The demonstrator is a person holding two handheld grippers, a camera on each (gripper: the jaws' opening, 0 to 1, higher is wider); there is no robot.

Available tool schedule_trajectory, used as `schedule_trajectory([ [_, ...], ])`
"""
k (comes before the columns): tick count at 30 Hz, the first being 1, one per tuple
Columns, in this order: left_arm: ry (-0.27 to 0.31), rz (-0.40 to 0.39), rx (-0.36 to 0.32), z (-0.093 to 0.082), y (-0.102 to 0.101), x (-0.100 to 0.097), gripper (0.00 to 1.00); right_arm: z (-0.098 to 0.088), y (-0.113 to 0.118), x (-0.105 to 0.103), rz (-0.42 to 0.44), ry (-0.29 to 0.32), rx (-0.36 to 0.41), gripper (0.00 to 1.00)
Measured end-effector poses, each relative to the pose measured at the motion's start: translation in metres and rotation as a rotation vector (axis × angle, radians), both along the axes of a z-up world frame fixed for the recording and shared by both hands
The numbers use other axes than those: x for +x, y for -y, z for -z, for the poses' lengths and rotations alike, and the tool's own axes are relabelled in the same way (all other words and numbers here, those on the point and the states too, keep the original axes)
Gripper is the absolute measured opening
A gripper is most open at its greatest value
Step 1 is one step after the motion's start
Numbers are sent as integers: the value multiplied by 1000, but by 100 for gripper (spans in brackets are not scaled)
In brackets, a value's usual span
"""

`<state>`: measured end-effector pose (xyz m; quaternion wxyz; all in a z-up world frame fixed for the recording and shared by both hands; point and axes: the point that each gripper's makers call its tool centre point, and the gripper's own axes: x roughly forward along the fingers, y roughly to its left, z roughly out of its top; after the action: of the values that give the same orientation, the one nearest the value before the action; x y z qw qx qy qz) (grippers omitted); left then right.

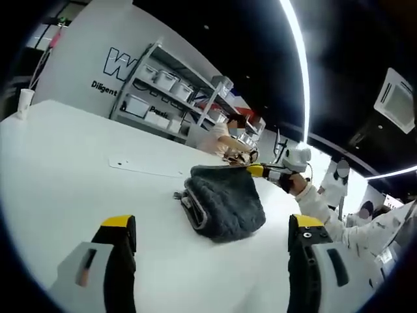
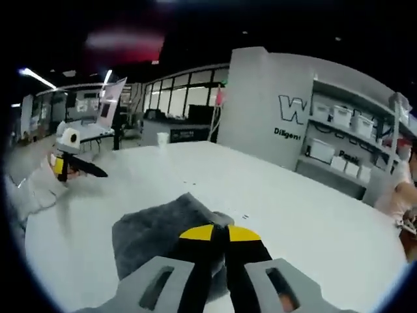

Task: Open the folded towel by lifting each exposed corner and separating the folded layers until the towel lies flat within the target outline without major curled edges

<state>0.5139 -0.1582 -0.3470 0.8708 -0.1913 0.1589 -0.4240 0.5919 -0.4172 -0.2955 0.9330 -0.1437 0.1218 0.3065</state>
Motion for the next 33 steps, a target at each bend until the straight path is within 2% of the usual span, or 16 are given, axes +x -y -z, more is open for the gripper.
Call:
schedule_trajectory([
  [8, 1, -12, 1, 0, -6, 0, 96, -23, -15, -32, -93, 90, -83, 0],
  [12, 1, -14, 1, 0, -7, 1, 96, -31, -17, -46, -112, 123, -108, 0],
  [23, -2, -15, 10, 3, -6, 1, 96, -38, -23, -79, -180, 131, -120, 0],
  [33, -8, -18, 13, 5, -7, 2, 95, -38, -35, -118, -261, 141, -154, 0],
])
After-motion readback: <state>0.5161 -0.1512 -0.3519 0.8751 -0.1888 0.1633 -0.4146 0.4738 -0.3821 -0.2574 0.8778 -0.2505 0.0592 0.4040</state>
